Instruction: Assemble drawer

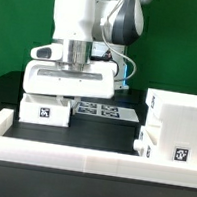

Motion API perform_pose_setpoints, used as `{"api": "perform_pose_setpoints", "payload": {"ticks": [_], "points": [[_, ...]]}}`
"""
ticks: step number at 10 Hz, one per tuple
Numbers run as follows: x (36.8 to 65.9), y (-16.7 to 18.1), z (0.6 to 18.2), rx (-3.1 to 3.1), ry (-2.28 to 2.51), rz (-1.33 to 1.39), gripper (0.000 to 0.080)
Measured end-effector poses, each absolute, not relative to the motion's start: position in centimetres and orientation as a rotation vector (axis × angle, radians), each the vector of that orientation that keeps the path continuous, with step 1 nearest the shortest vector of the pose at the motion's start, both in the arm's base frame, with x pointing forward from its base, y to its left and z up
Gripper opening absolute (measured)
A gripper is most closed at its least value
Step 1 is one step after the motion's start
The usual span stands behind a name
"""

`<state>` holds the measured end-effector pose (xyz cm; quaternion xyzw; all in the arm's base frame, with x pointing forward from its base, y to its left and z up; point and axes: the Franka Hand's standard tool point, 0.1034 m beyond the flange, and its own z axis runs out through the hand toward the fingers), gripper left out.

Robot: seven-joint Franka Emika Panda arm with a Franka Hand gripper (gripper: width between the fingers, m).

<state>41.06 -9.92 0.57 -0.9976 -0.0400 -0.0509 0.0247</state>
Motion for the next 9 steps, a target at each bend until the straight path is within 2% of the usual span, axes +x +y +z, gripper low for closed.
{"api": "perform_pose_setpoints", "payload": {"ticks": [3, 6, 9], "points": [[41.6, -8.3, 0.7, -3.082, -0.151, -0.161, 0.0042], [44.5, -3.7, 1.9, -3.06, -0.208, -0.156, 0.0042], [47.8, -4.2, 3.6, -3.025, -0.378, -0.131, 0.0042]]}}
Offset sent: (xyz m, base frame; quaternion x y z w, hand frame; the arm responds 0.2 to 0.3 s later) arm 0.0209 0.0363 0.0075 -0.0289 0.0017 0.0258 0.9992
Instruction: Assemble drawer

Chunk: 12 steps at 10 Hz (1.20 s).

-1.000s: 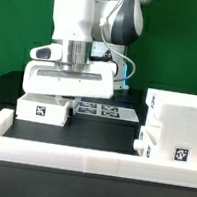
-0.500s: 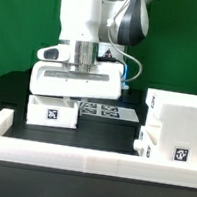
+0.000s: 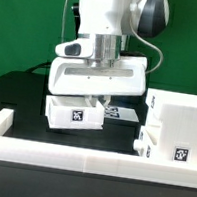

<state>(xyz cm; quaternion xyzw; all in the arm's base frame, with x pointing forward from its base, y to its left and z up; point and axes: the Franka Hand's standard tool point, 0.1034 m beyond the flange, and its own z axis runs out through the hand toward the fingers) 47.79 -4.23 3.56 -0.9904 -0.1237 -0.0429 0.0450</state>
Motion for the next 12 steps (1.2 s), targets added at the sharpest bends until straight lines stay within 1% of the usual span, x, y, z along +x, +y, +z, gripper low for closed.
{"api": "perform_pose_setpoints", "payload": {"ticks": [2, 5, 7, 10, 12], "points": [[49.4, -4.1, 4.4, -3.009, -0.498, -0.136, 0.0042], [49.1, -4.2, 4.1, -2.996, -0.578, -0.132, 0.0042], [49.0, -4.0, 3.7, -2.907, -0.995, -0.125, 0.0042], [50.4, -3.3, 4.4, -2.804, -1.299, -0.114, 0.0042], [50.3, -3.4, 4.2, -2.728, -1.48, -0.134, 0.0042]]}}
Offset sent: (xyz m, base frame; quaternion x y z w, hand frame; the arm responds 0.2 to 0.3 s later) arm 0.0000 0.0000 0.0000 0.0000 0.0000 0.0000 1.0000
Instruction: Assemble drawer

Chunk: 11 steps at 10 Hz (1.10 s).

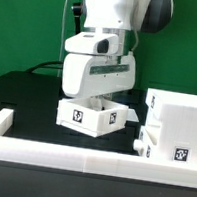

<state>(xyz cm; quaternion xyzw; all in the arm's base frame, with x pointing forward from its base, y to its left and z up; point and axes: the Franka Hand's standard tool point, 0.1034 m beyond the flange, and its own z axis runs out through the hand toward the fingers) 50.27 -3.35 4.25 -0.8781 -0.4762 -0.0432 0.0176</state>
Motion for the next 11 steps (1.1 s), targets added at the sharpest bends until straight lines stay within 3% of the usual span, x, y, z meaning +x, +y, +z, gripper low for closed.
{"api": "perform_pose_setpoints", "payload": {"ticks": [5, 11], "points": [[51.0, -3.7, 4.7, -2.411, -2.007, -0.111, 0.0042], [52.7, -4.0, 5.9, -2.377, -2.019, -0.048, 0.0042]]}}
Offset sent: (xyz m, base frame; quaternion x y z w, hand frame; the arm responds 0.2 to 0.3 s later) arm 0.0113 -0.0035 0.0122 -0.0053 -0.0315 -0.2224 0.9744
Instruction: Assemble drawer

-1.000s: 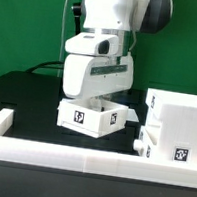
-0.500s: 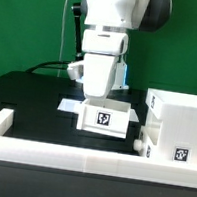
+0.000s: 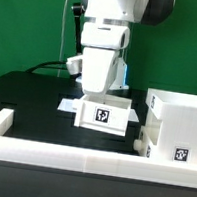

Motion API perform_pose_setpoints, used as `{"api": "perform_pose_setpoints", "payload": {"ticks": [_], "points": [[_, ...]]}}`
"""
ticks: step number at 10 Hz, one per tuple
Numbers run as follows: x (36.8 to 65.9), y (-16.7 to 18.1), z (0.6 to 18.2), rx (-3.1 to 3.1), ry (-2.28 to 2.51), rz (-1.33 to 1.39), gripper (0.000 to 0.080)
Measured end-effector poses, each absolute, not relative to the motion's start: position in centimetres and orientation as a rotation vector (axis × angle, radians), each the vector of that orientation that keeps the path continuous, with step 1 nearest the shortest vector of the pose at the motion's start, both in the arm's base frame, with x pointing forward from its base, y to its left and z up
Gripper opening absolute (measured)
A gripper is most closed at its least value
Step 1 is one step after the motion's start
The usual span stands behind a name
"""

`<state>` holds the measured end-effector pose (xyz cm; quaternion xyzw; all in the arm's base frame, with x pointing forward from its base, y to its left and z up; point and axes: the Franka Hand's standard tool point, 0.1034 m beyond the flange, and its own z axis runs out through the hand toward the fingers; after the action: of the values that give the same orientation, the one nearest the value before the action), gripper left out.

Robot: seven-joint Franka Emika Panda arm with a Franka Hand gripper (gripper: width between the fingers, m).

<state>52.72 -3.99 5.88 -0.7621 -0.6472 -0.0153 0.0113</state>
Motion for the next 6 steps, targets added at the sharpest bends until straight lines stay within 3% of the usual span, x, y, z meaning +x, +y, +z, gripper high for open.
{"api": "perform_pose_setpoints", "payload": {"ticks": [3, 6], "points": [[52.5, -4.2, 5.4, -2.334, -2.061, -0.045, 0.0042], [54.8, -2.8, 6.2, -2.306, -2.066, -0.023, 0.0042]]}}
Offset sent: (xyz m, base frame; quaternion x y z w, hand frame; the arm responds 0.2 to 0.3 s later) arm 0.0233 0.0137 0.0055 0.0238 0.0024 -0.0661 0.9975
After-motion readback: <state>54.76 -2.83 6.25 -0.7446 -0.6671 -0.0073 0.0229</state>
